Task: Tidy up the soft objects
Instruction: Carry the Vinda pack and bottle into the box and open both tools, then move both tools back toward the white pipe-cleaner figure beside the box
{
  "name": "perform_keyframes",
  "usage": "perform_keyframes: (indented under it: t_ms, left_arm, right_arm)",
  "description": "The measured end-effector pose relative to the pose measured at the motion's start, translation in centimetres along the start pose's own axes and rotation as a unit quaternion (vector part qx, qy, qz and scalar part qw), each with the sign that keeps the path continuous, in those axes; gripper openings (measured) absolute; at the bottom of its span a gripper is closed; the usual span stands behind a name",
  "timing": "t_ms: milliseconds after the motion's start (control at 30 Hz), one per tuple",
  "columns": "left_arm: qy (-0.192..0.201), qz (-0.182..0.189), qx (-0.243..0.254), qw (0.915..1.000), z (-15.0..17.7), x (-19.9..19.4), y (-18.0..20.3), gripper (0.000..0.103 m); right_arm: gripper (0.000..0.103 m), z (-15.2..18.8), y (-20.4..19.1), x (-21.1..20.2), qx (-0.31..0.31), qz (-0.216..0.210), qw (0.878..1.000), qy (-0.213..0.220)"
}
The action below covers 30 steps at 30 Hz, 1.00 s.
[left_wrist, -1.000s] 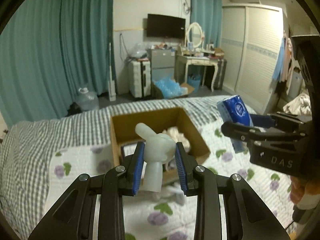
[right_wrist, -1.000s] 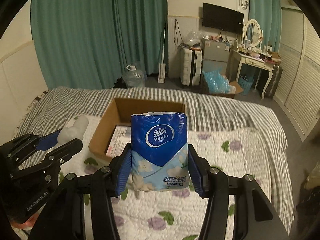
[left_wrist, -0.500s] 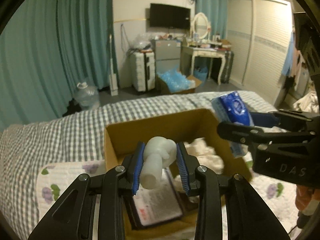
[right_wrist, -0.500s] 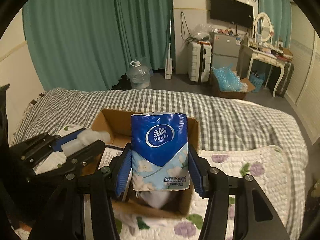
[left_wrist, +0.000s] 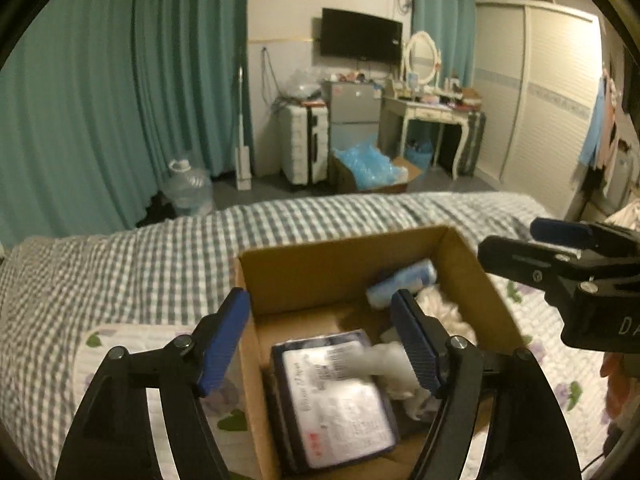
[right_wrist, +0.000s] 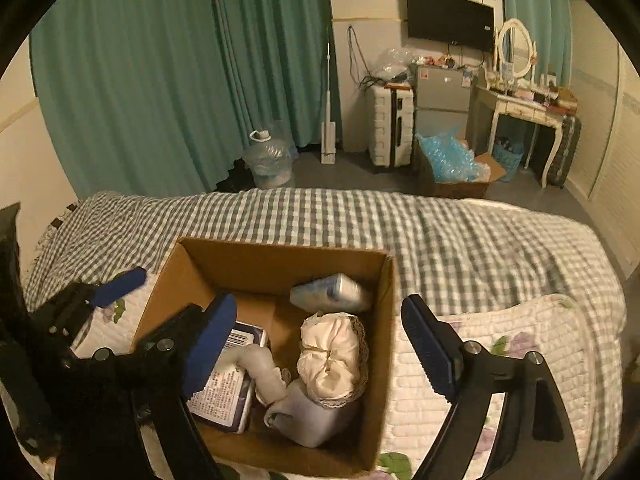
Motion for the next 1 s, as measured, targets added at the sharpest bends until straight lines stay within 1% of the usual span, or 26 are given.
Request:
perform_keyframes:
  t_ms: [100, 167, 200, 267, 300, 367, 467, 567, 667, 733, 833, 933, 1000]
  left_arm:
    - [0.006, 0.004, -0.009, 0.9999, -0.7, -1.8, -0.2, 0.074]
    - [0.015, 0.001, -0.005, 0.9999, -1.3, -3.6, -0.1, 0.074]
    - [0.02, -0.002, -0.001, 0.9998, -1.6, -4.5, 0.0, 0.075]
    - [0.036, -0.012, 0.01, 0.9992, -2.1, -7.1, 0.3, 0.082]
    - [0.043, -0.014, 0.013, 0.9989, -2.3, -8.2, 0.4, 0.088]
    - [0.063, -0.019, 0.019, 0.9977, -2.7, -11.4, 0.6, 0.089]
    - [0.08, -0.015, 0.019, 0.9965, -2.9, -15.2, 0.7, 0.089]
    - [0.092, -0.011, 0.019, 0.9956, -2.8, -19.0, 0.6, 0.089]
    - [0.106, -0.017, 0.019, 0.9941, -2.3, -22.1, 0.5, 0.089]
    - [0.111, -0.022, 0.017, 0.9934, -1.8, -23.5, 0.2, 0.089]
    - [0.112, -0.023, 0.01, 0.9934, -1.0, -24.5, -0.3, 0.09]
    - [0.108, -0.026, 0.004, 0.9938, -0.1, -24.5, -0.8, 0.09]
    - [0.104, -0.029, 0.004, 0.9942, 0.7, -24.2, -1.2, 0.09]
  right_arm:
    - [0.086, -0.4, -0.1, -2.3, -0.003, 0.004, 1.0, 0.008]
    - [0.088, -0.8, -0.1, -4.0, -0.006, 0.013, 1.0, 0.015]
    - [0.09, -0.9, -0.1, -5.1, -0.007, 0.02, 1.0, 0.02]
    - [0.095, -1.3, -0.4, -7.5, -0.009, 0.028, 0.999, 0.032]
    - [0.095, -1.5, -0.7, -8.8, -0.01, 0.03, 0.999, 0.037]
    - [0.097, -1.6, -1.1, -11.6, -0.015, 0.037, 0.998, 0.048]
    - [0.1, -1.8, -1.8, -15.7, -0.023, 0.054, 0.996, 0.071]
    - [0.1, -1.4, -2.4, -18.9, -0.029, 0.066, 0.994, 0.079]
    - [0.101, -0.3, -3.3, -21.4, -0.032, 0.066, 0.994, 0.078]
    - [0.101, 0.3, -3.9, -22.7, -0.034, 0.067, 0.994, 0.079]
    - [0.101, 1.3, -5.1, -24.4, -0.038, 0.064, 0.994, 0.085]
    - [0.101, 2.9, -6.3, -25.2, -0.043, 0.06, 0.993, 0.087]
    - [0.101, 3.5, -6.7, -25.1, -0.046, 0.065, 0.993, 0.089]
Point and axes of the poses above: each gripper's, at about its wrist camera, not at the fingertips, and x roughly the way its jaws point, y to its right, z to its underside, the point moved 8 cm from there along x, roughly the way its jaws point, and after that the axes turned 6 degrees about -x, right-handed, at the moved point
